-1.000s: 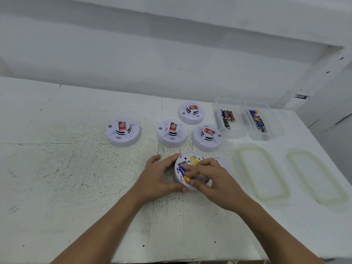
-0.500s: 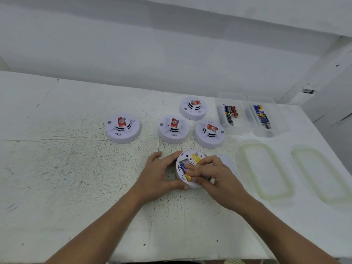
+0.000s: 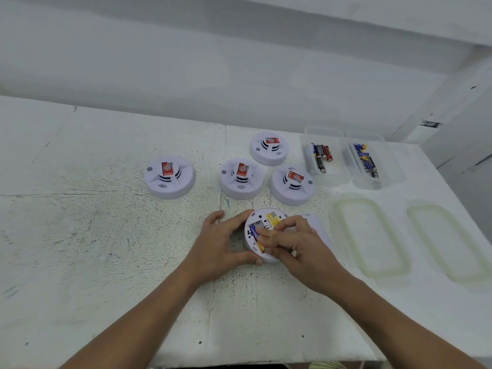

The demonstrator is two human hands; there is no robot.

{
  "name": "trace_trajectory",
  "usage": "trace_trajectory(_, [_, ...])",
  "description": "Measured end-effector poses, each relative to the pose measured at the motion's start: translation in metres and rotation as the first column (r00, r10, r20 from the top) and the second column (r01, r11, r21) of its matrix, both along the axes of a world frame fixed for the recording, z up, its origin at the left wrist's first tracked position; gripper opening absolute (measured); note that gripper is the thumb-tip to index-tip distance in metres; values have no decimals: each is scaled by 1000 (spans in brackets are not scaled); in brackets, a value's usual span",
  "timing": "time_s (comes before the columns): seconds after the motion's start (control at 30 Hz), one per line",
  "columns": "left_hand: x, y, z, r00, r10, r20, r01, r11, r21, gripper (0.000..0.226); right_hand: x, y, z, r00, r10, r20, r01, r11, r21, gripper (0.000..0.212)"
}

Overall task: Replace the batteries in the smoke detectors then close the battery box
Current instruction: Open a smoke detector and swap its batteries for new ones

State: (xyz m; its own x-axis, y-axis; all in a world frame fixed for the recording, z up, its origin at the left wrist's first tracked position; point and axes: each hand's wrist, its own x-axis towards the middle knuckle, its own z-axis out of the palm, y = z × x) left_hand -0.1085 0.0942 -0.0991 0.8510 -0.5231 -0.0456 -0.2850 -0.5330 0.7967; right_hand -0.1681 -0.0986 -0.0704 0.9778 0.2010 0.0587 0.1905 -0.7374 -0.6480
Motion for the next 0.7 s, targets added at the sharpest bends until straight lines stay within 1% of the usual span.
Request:
trace_trajectory(0.17, [0,0,-1,1000,-4,3,4,1000,1,91,-2,-1,0,1000,6,-6,-6,1000,-7,25])
trace_trajectory(0.3, [-1,-1,0,1000,-6,-4,6,1000,-30,86,0,-1,4,997,31,-64,-33,999,-25,26])
trace_trajectory(0.43, [-2,-2,4,1000,-4,-28,4,1000,-16,86,3,-2,10,995,46,-85,-49,998,-32,27])
trace_trajectory(0.53, [-1,0,2,999,3,-50,-3,1000,12,92,5,-2,12,991,53,-126,-53,999,0,27])
trace_trajectory(0.7, [0,0,2,998,20,-64,-18,999,42,97,10,-3,26,979,8,-205,7,997,73,21])
